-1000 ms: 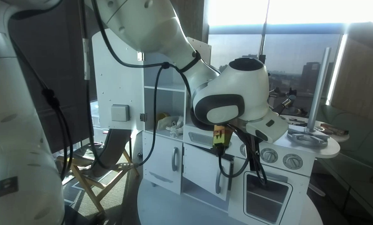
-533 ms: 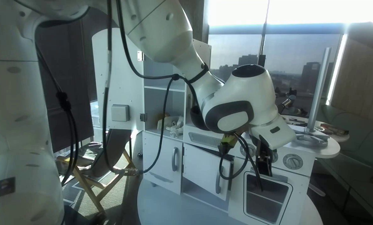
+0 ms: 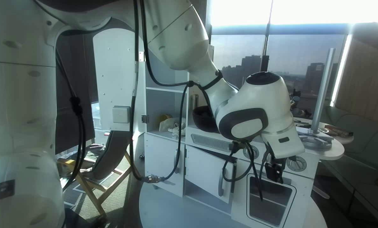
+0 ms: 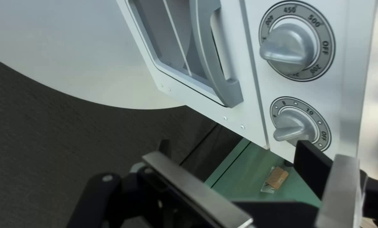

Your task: Turn the knobs on the toy stove

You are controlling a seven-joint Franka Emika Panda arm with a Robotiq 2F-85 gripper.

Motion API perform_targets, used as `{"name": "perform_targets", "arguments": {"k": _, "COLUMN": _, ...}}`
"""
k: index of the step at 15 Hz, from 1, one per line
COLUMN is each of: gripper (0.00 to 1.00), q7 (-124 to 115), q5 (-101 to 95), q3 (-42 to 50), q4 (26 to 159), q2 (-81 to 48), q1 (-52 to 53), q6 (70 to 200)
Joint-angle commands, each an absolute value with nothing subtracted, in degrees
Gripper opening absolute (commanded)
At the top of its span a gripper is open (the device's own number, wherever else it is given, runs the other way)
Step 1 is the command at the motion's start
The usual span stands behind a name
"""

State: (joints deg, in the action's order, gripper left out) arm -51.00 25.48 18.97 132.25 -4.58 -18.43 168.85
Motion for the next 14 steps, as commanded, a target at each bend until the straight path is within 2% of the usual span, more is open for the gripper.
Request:
{"name": "perform_targets", "arguments": {"k": 1, "gripper": 1.00, "q7": -38.28, "q5": 41.55, "q3": 13.85, "q4": 130.89, "q2": 0.08, "q1": -21.12, "q6": 168.15}}
{"name": "perform_targets", "arguments": {"k": 9, "gripper": 1.00, "q7": -8.15, "q5": 75.51, "q3": 16.65, "q4": 122.95, "q2": -4.07, "q1": -21.85, "q6": 156.69}}
{"name": "perform_targets", "arguments": {"k": 10, "gripper": 1.00, "q7": -14.45, "q5": 70.50, "q3": 16.09, "q4": 125.55, "q2": -2.05, "q1": -20.74, "q6": 160.26}}
{"name": "perform_targets", "arguments": {"k": 14, "gripper": 1.00, "q7": -10.10, "q5": 73.50, "q3": 17.60, "q4": 124.60, "q2": -3.79, "q1": -20.87, "q6": 157.51}}
